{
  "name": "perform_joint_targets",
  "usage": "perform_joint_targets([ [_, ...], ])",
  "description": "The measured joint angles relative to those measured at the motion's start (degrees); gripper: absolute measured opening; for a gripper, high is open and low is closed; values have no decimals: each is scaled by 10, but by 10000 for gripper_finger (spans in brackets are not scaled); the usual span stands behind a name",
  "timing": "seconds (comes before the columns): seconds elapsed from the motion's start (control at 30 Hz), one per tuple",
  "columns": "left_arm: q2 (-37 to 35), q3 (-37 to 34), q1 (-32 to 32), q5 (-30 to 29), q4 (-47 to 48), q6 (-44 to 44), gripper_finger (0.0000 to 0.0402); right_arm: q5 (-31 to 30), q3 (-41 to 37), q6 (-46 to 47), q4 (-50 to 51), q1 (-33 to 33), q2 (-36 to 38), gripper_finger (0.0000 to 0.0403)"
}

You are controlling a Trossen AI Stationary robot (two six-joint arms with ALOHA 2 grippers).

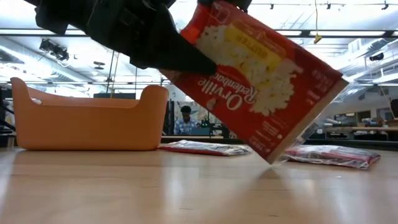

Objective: Sort popcorn bags into baskets
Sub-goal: Put the red popcorn bag into the orange bin

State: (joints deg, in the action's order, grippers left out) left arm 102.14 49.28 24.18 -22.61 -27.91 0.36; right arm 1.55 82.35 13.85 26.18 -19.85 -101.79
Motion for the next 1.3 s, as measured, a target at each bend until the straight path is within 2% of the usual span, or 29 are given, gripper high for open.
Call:
perform_joint_targets([
  [0.23,-21,0,-2,24,40,-68,60,-15,0,-17,0,2,0,35],
  [0.37,-40,0,-2,29,63,-88,24,-16,0,-21,6,2,8,66],
  [0.5,-55,0,-2,34,77,-108,25,-25,0,-21,27,2,35,107],
  [0.67,-92,0,11,27,138,-126,41,-71,0,-7,102,0,91,147],
  [0.8,-154,-35,33,-24,149,-136,32,-126,0,25,173,-11,123,157],
  [1.0,-281,-144,59,-117,133,-204,35,-195,0,56,211,-40,135,156],
  [1.13,-362,-207,72,-170,98,-238,39,-225,0,57,214,-49,130,156],
  [1.3,-465,-252,82,-226,68,-253,35,-232,-10,59,211,-47,130,156],
])
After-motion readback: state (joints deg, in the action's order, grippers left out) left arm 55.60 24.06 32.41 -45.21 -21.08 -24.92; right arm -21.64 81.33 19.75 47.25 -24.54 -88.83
